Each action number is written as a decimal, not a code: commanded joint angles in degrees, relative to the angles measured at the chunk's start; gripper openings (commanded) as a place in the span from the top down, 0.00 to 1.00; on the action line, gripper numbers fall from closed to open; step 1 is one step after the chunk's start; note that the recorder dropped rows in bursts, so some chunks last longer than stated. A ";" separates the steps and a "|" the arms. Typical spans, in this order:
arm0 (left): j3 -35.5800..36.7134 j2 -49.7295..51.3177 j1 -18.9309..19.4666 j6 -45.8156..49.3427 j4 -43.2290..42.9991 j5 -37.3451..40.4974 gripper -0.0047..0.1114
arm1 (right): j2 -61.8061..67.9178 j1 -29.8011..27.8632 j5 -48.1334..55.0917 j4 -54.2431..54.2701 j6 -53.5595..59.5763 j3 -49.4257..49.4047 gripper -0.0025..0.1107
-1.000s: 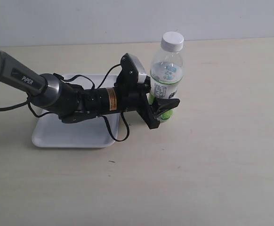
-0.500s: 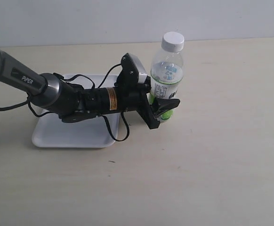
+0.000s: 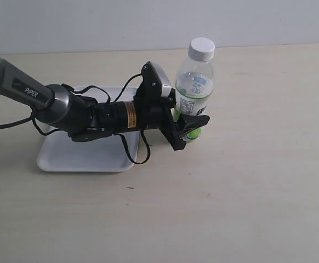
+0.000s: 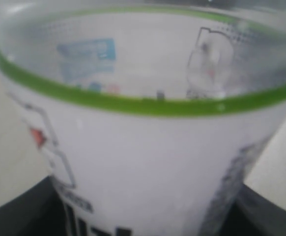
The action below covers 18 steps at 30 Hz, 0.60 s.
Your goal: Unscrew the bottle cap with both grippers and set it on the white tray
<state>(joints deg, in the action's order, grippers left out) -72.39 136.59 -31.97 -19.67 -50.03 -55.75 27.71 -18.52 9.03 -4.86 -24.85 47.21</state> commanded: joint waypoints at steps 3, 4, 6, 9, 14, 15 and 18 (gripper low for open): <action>-0.05 -0.35 0.07 0.53 -0.83 1.61 0.96 | 28.45 -0.19 41.07 15.52 28.43 26.14 0.98; -0.05 -0.35 0.07 0.53 -0.83 1.61 0.96 | 31.96 -0.19 47.13 19.27 30.74 28.83 0.98; -0.05 -0.35 0.07 0.55 -0.83 1.71 0.96 | 40.37 -0.19 57.82 26.50 35.39 34.57 0.98; -0.05 -0.35 0.07 0.65 -0.96 2.26 0.96 | 49.97 1.55 60.94 30.28 36.93 39.65 0.98; -0.13 -0.35 0.07 2.64 -1.23 2.93 0.96 | 58.19 16.16 60.94 17.17 30.74 39.90 0.98; -0.13 -0.35 0.07 2.97 -1.34 3.08 0.96 | 59.39 19.23 60.94 15.42 29.50 39.90 0.98; -0.13 -0.35 0.07 2.97 -2.39 3.08 0.96 | 63.54 26.09 60.94 14.97 28.74 40.19 0.98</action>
<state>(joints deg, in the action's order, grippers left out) -72.48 136.48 -31.97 -17.83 -50.75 -55.50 87.94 1.94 69.57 11.68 4.92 86.66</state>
